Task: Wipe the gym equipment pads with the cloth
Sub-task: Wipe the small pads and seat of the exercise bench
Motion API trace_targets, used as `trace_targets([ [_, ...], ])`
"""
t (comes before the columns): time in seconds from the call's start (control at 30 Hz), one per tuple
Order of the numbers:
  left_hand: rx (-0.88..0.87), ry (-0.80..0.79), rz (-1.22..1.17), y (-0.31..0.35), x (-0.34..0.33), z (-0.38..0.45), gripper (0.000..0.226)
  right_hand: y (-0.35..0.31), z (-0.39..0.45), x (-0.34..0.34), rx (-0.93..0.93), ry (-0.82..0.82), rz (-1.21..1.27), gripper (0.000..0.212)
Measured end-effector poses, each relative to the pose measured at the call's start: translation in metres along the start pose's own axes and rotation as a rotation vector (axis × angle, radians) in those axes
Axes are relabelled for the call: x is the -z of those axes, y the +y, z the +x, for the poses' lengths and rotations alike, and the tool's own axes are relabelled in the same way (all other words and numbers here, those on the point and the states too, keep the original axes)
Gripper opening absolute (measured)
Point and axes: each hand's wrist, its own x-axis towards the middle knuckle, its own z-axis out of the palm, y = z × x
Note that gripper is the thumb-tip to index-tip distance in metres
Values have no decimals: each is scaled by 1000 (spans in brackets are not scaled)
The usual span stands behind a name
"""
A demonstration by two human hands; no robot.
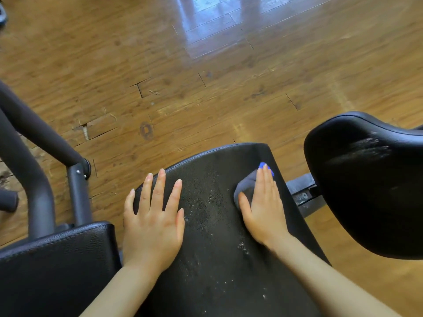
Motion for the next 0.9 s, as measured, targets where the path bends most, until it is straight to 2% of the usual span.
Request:
trace_targets([
  [0.1, 1, 9, -19, 1, 1, 0, 56, 8, -33, 2, 9, -55, -5, 83],
  [0.2, 1, 9, -15, 2, 0, 1, 56, 4, 6, -2, -3, -20, -41, 87],
  [0.3, 0, 16, -15, 1, 0, 1, 55, -8, 65, -5, -90, 28, -47, 83],
  [0.37, -6, 11, -3, 1, -1, 1, 55, -8, 73, -5, -108, 34, -26, 78],
  [0.57, 6, 21, -25, 2, 0, -1, 55, 9, -22, 2, -16, -35, 22, 84],
  [0.63, 3, 35, -31, 1, 0, 1, 55, 13, -1, 2, -10, -33, -10, 82],
  [0.8, -8, 34, -14, 1, -1, 1, 55, 10, 81, -3, -152, 19, -2, 74],
  [0.9, -9, 26, -16, 0, -1, 0, 55, 14, 59, -1, -120, 34, 39, 75],
])
